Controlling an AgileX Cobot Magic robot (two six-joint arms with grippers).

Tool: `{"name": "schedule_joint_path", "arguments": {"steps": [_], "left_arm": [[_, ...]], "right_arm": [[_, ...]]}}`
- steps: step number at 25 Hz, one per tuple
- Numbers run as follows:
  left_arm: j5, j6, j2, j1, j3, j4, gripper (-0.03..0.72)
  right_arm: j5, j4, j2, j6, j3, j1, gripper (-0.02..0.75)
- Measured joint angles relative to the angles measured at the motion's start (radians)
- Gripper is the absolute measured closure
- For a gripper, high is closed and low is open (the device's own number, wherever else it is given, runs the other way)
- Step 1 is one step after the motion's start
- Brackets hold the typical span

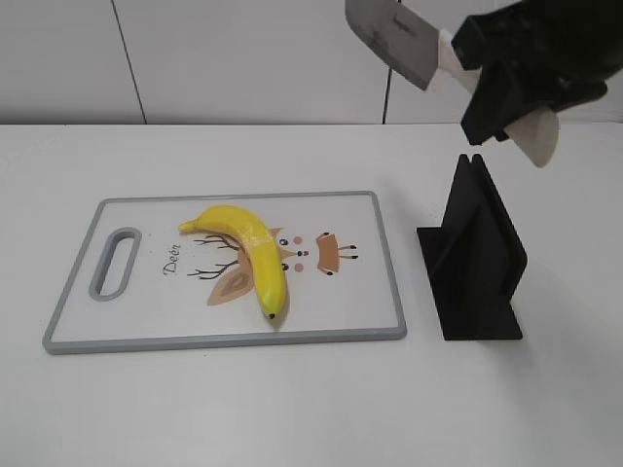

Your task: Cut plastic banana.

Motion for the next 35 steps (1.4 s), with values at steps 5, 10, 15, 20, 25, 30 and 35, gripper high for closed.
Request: {"name": "schedule_joint_path", "arguments": {"steps": [5, 10, 15, 20, 25, 30, 35], "left_arm": [[-0.011, 0.0, -0.202, 0.0, 0.137, -0.007, 0.117], [0.014, -0.018, -0.36, 0.0, 0.224, -0.027, 0.117], [0.008, -0.041, -0.471, 0.0, 0.259, -0.033, 0.117], [-0.047, -0.045, -0.566, 0.0, 0.288, -0.033, 0.117], [-0.057, -0.046, -0.592, 0.0, 0.288, -0.033, 0.117], [-0.06, -0.048, -0.593, 0.0, 0.288, -0.033, 0.117], [-0.06, -0.049, -0.593, 0.0, 0.288, -0.033, 0.117]], "right_arm": [[-0.091, -0.062, -0.098, 0.084, 0.162, 0.0, 0.57], [-0.13, -0.154, -0.174, 0.21, 0.289, 0.0, 0.57], [-0.154, -0.178, -0.217, 0.271, 0.374, 0.0, 0.57], [-0.163, -0.182, -0.229, 0.316, 0.421, 0.0, 0.57], [-0.179, -0.181, -0.229, 0.331, 0.459, 0.0, 0.57], [-0.208, -0.193, -0.229, 0.366, 0.472, 0.0, 0.57], [-0.247, -0.193, -0.224, 0.377, 0.501, 0.0, 0.57]]}}
